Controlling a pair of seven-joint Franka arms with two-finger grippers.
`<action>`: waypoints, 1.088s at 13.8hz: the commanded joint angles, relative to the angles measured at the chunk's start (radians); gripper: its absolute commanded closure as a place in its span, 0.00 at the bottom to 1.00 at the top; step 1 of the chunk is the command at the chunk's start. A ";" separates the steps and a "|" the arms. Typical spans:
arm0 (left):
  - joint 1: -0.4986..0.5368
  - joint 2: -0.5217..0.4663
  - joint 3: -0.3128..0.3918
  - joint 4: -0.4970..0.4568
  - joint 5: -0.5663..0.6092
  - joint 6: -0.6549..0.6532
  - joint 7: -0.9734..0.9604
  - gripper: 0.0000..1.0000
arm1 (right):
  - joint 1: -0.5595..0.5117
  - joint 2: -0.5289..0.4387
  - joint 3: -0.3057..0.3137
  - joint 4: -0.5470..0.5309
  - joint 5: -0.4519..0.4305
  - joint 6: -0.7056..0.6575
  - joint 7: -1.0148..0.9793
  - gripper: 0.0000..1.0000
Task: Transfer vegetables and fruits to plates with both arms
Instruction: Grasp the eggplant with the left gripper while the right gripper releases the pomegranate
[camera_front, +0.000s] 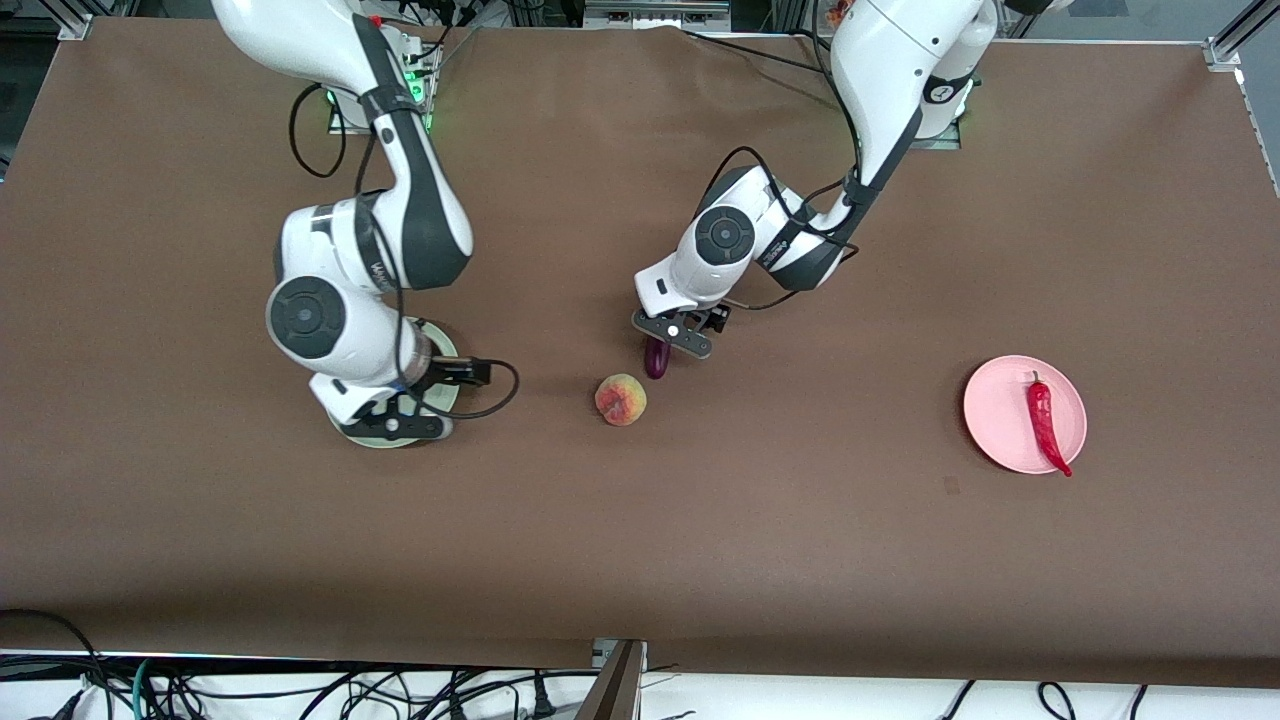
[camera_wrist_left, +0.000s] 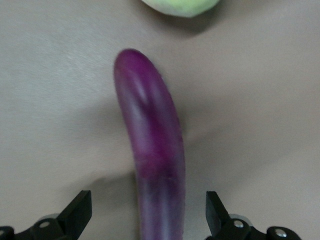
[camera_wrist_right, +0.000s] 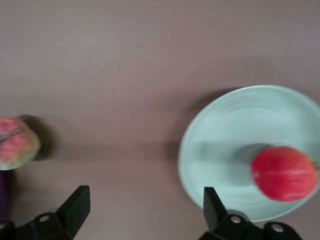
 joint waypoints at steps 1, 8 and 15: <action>-0.034 0.039 0.008 -0.005 -0.017 0.089 -0.008 0.00 | -0.010 0.063 0.057 0.115 0.017 -0.012 0.128 0.00; 0.027 -0.036 0.008 0.003 -0.006 0.005 0.008 0.89 | -0.010 0.068 0.069 0.152 0.081 -0.007 0.196 0.00; 0.361 -0.127 0.020 0.175 0.007 -0.473 0.458 0.85 | -0.009 0.117 0.157 0.233 0.085 0.104 0.316 0.00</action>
